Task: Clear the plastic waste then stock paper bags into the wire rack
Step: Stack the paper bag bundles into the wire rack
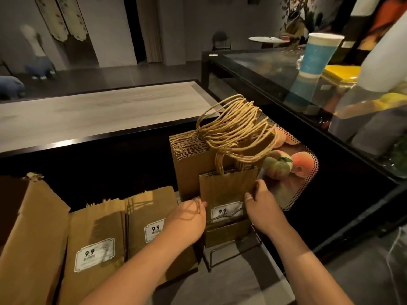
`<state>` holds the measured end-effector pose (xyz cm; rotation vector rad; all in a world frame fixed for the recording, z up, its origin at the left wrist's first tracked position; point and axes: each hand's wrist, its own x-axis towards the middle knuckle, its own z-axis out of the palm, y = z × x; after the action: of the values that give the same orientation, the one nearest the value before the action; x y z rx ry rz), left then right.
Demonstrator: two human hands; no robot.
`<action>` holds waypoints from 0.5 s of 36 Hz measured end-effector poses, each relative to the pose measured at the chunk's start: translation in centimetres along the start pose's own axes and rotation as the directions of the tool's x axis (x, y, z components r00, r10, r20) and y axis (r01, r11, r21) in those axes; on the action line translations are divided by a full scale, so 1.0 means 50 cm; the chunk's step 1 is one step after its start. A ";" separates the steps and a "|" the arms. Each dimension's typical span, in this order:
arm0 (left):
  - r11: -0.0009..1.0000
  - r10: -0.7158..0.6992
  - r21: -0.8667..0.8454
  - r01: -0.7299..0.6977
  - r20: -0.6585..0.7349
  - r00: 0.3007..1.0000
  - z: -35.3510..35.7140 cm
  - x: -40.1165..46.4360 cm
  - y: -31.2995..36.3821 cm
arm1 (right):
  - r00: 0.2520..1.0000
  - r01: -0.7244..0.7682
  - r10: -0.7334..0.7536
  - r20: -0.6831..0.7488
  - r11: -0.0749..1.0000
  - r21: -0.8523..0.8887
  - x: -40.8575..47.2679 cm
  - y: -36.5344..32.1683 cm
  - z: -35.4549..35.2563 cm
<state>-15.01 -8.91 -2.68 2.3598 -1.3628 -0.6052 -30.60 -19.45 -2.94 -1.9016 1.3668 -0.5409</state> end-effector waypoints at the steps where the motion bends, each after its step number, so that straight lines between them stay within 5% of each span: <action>1: 1.000 -0.013 0.003 0.013 0.001 1.000 -0.003 0.002 0.004 | 1.000 -0.010 0.011 -0.024 1.000 0.010 -0.004 0.002 0.000; 10: 0.978 0.005 0.206 0.010 -0.071 0.997 -0.020 -0.046 -0.007 | 0.902 0.141 -0.219 -0.371 0.964 -0.226 -0.095 -0.020 -0.017; 14: 0.998 -0.043 0.046 0.047 -0.076 0.996 -0.026 -0.069 -0.022 | 0.928 0.208 -0.243 -0.282 0.967 -0.147 -0.135 -0.044 0.017; 18: 0.973 -0.127 -0.205 0.108 -0.082 0.988 -0.031 -0.095 -0.052 | 0.979 0.201 -0.203 0.007 0.971 0.127 -0.168 -0.095 0.063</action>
<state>-14.44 -3.40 -1.77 2.2862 -1.0736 -0.6244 -28.36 -9.77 -0.80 -1.9478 1.1055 -0.6899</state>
